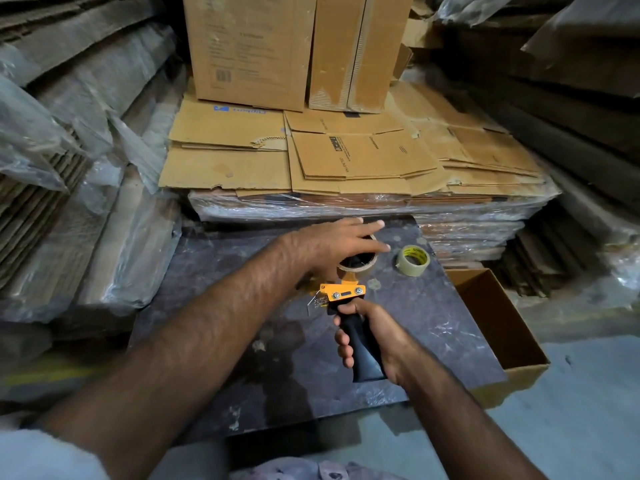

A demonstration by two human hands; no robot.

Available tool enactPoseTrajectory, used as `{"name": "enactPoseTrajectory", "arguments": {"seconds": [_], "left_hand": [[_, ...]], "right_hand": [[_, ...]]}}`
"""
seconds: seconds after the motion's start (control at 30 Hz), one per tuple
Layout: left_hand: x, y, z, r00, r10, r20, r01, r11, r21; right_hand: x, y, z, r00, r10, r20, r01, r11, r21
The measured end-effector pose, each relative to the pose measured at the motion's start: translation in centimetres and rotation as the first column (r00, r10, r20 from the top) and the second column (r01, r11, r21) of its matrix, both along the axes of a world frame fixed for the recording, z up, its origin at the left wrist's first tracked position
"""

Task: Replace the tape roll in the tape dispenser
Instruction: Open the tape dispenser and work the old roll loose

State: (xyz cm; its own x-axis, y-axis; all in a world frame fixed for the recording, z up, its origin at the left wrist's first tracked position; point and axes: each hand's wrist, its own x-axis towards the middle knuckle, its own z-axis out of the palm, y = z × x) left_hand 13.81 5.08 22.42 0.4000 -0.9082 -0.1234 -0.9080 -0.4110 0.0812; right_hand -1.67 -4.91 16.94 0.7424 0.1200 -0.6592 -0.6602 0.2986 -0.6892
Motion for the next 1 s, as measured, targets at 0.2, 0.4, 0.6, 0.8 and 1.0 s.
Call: {"name": "enactPoseTrajectory", "arguments": {"seconds": [0.2, 0.4, 0.6, 0.8, 1.0], "left_hand": [[-0.4, 0.3, 0.8, 0.902, 0.418, -0.114, -0.429, 0.897, -0.108], [-1.5, 0.5, 0.5, 0.975, 0.222, 0.005, -0.221, 0.974, 0.052], [-1.6, 1.8, -1.0, 0.983, 0.154, -0.095, -0.158, 0.987, -0.033], [-1.6, 2.2, -2.1, 0.894, 0.431, -0.120, -0.441, 0.894, -0.077], [-2.5, 1.3, -3.5, 0.898, 0.426, -0.112, -0.434, 0.898, -0.069]], "right_hand": [[0.1, 0.2, -0.3, 1.000, 0.025, -0.007, -0.025, 1.000, -0.011], [-0.3, 1.4, -1.1, 0.997, 0.065, -0.037, -0.065, 0.998, 0.002], [-0.8, 1.9, -1.3, 0.996, 0.074, -0.046, -0.073, 0.997, 0.019], [-1.2, 2.1, -1.6, 0.998, 0.061, -0.034, -0.059, 0.998, 0.032], [-1.7, 1.9, -2.9, 0.998, 0.044, -0.042, -0.041, 0.997, 0.063]]}}
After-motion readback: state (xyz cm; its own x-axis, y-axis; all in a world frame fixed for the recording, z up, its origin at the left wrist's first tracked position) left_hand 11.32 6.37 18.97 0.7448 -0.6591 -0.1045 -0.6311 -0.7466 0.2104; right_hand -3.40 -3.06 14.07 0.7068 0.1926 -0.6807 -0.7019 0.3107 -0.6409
